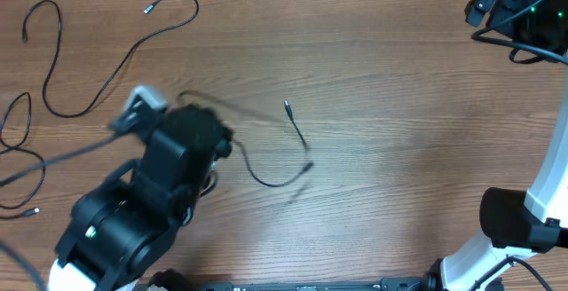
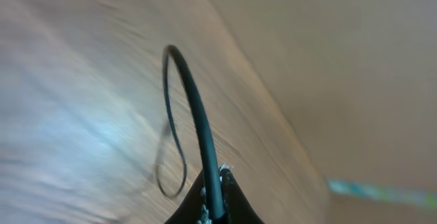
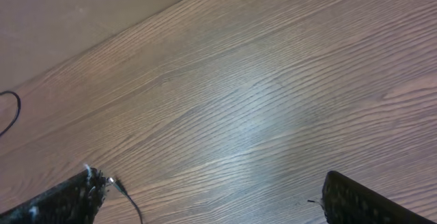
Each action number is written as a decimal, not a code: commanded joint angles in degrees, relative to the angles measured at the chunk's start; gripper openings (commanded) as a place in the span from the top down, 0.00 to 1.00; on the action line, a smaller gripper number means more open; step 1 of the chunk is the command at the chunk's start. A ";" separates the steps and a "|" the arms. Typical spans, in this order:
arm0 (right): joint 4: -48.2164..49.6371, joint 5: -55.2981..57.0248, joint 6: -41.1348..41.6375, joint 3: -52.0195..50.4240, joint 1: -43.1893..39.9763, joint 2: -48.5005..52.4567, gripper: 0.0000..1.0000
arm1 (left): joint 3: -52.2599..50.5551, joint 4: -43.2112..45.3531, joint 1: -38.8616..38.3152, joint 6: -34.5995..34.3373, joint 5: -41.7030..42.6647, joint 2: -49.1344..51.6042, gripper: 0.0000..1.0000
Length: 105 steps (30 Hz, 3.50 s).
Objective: Untangle cables
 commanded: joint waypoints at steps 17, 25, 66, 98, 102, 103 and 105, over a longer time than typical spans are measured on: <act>0.13 -0.31 0.22 0.17 -0.07 -1.01 0.00 | 0.35 -25.46 1.29 -20.85 -36.17 -5.75 0.96; 0.11 -0.31 0.22 0.17 -0.07 -1.01 0.00 | 0.72 -3.89 15.23 27.19 -13.88 -5.18 0.93; 0.11 -0.31 0.22 0.17 -0.07 -1.01 0.00 | 0.63 2.19 62.01 64.15 30.51 42.05 0.00; 0.11 -0.31 0.22 0.17 -0.07 -1.01 0.00 | 1.46 5.31 62.93 56.46 23.91 58.38 0.96; 0.11 -0.31 0.22 0.17 -0.07 -1.03 0.00 | 3.21 -2.95 65.37 40.76 15.06 56.50 0.96; 0.11 -0.31 0.22 0.17 -0.07 -1.01 0.00 | 3.61 -4.15 66.12 38.88 14.60 55.67 0.96; 0.11 -0.31 0.22 0.17 -0.07 -1.01 0.00 | 3.89 -4.61 67.56 38.71 14.58 53.53 0.96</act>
